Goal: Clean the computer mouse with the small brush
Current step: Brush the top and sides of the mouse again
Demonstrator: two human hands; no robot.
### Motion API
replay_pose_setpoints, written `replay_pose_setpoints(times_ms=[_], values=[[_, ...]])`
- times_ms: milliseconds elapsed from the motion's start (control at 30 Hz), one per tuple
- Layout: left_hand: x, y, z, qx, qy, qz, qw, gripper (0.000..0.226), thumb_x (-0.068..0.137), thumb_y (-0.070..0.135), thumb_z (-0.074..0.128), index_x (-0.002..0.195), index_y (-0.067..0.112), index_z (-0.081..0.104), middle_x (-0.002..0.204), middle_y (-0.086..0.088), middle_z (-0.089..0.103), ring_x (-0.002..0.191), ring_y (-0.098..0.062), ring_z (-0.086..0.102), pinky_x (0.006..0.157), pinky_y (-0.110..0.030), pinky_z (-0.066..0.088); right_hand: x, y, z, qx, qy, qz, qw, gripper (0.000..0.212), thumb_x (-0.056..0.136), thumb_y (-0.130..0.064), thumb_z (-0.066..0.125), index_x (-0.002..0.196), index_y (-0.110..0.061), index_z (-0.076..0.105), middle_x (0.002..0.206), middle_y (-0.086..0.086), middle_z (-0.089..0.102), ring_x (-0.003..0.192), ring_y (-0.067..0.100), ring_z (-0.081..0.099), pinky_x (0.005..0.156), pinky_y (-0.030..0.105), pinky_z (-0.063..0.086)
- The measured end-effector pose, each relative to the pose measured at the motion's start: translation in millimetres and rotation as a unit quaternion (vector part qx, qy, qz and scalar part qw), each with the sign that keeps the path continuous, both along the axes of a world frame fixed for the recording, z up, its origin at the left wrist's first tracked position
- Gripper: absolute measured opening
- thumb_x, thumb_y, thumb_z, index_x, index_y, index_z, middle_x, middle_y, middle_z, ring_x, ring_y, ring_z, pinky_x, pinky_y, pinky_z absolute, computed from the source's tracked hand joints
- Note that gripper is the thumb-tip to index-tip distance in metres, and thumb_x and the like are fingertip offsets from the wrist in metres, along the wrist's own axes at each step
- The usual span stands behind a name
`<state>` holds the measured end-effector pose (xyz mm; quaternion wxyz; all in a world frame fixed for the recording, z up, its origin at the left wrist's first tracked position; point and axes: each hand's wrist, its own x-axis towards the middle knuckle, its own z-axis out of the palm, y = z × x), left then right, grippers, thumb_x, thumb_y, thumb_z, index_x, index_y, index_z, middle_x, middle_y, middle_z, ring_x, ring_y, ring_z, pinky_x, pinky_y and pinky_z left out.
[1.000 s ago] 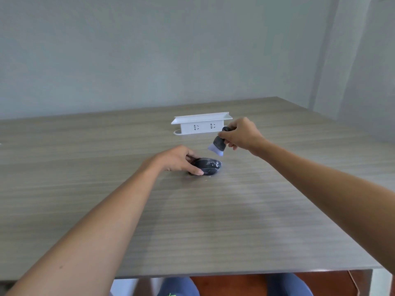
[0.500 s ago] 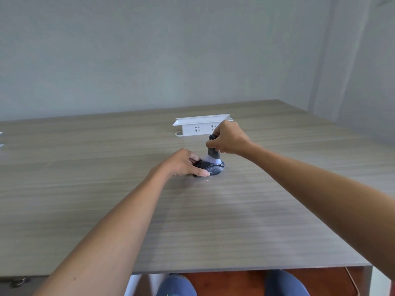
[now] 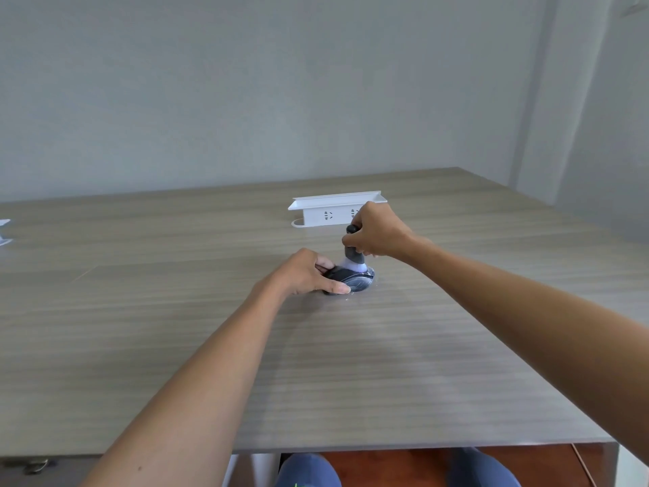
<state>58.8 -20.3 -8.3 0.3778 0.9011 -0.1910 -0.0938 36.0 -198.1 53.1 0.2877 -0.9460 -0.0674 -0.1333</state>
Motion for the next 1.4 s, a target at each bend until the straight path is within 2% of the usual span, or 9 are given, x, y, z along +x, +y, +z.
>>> replay_pose_setpoints(times_ms=[167, 400, 533, 700, 867, 1067, 1200, 1333, 1400], values=[[-1.7, 0.2, 1.1, -0.011, 0.006, -0.009, 1.000, 0.043, 0.067, 0.028, 0.093, 0.107, 0.016, 0.081, 0.098, -0.004, 0.081, 0.085, -0.014, 0.071, 0.101, -0.043, 0.055, -1.5, -11.0, -2.0, -0.036, -0.003, -0.023, 0.999, 0.036, 0.077, -0.007, 0.066, 0.050, -0.007, 0.043, 0.049, 0.004, 0.039, 0.048, 0.019, 0.028, 0.044, 0.023, 0.028], [-1.0, 0.5, 0.2, -0.004, -0.015, -0.004, 1.000, 0.041, 0.066, 0.035, 0.093, 0.102, 0.020, 0.081, 0.083, 0.003, 0.080, 0.070, -0.004, 0.066, 0.082, -0.025, 0.052, 1.0, 5.9, 2.4, -0.007, 0.009, 0.027, 1.000, 0.023, 0.075, -0.009, 0.066, 0.073, 0.014, 0.066, 0.062, 0.018, 0.062, 0.047, 0.021, 0.047, 0.052, 0.030, 0.044], [-2.4, 0.8, 1.6, -0.013, -0.001, -0.006, 1.000, 0.041, 0.067, 0.031, 0.093, 0.104, 0.019, 0.081, 0.093, 0.000, 0.082, 0.085, -0.011, 0.074, 0.095, -0.032, 0.056, 5.4, -6.7, -0.2, -0.030, 0.006, -0.013, 0.999, 0.035, 0.075, -0.008, 0.066, 0.049, -0.008, 0.044, 0.058, 0.011, 0.055, 0.050, 0.023, 0.043, 0.053, 0.027, 0.041], [-4.2, -0.4, 3.9, -0.015, 0.000, -0.015, 1.000, 0.040, 0.070, 0.026, 0.091, 0.107, 0.016, 0.081, 0.096, -0.001, 0.081, 0.080, -0.008, 0.070, 0.096, -0.032, 0.056, -3.9, -7.7, -1.9, -0.036, 0.005, -0.030, 0.999, 0.044, 0.079, -0.006, 0.065, 0.048, -0.010, 0.034, 0.049, 0.002, 0.037, 0.048, 0.016, 0.025, 0.043, 0.024, 0.023], [1.3, -0.1, -0.7, 0.001, -0.016, -0.015, 1.000, 0.055, 0.061, 0.043, 0.091, 0.101, 0.008, 0.078, 0.101, -0.013, 0.078, 0.078, -0.012, 0.064, 0.083, -0.033, 0.050, -0.3, 1.0, -3.2, 0.014, -0.001, -0.001, 1.000, 0.025, 0.074, -0.008, 0.065, 0.068, 0.016, 0.063, 0.072, 0.032, 0.069, 0.053, 0.022, 0.046, 0.050, 0.038, 0.049], [1.2, 0.2, -0.9, -0.009, -0.003, -0.022, 1.000, 0.040, 0.070, 0.029, 0.091, 0.105, 0.015, 0.080, 0.100, -0.005, 0.081, 0.085, -0.013, 0.070, 0.100, -0.040, 0.053, -0.4, -19.8, -5.9, -0.030, 0.000, -0.041, 0.999, 0.030, 0.076, -0.007, 0.064, 0.052, -0.006, 0.048, 0.058, 0.012, 0.062, 0.033, 0.013, 0.047, 0.055, 0.031, 0.050], [-0.1, -1.7, 0.3, -0.003, -0.009, -0.025, 1.000, 0.035, 0.073, 0.029, 0.089, 0.102, 0.014, 0.081, 0.100, -0.008, 0.080, 0.081, -0.015, 0.068, 0.090, -0.035, 0.053, -3.4, -11.7, -4.9, -0.012, -0.012, -0.026, 1.000, 0.022, 0.077, -0.006, 0.064, 0.062, 0.008, 0.056, 0.062, 0.020, 0.059, 0.050, 0.024, 0.045, 0.055, 0.035, 0.049], [-0.7, -1.2, 0.3, -0.002, -0.025, -0.034, 0.999, 0.023, 0.072, 0.036, 0.088, 0.083, 0.053, 0.078, 0.093, 0.001, 0.077, 0.079, -0.013, 0.062, 0.081, -0.029, 0.047, -4.7, 2.5, -2.5, 0.025, -0.010, 0.019, 0.999, 0.022, 0.080, -0.005, 0.064, 0.073, 0.016, 0.068, 0.069, 0.024, 0.073, 0.044, 0.022, 0.059, 0.055, 0.035, 0.058], [-0.4, -0.6, -0.8, -0.007, -0.022, -0.023, 0.999, 0.023, 0.071, 0.035, 0.089, 0.092, 0.040, 0.081, 0.102, -0.005, 0.080, 0.082, -0.011, 0.064, 0.088, -0.030, 0.052, -1.8, 1.2, -0.6, 0.002, 0.000, 0.015, 1.000, 0.019, 0.080, -0.004, 0.062, 0.066, 0.009, 0.066, 0.067, 0.022, 0.073, 0.039, 0.017, 0.058, 0.051, 0.029, 0.054]])
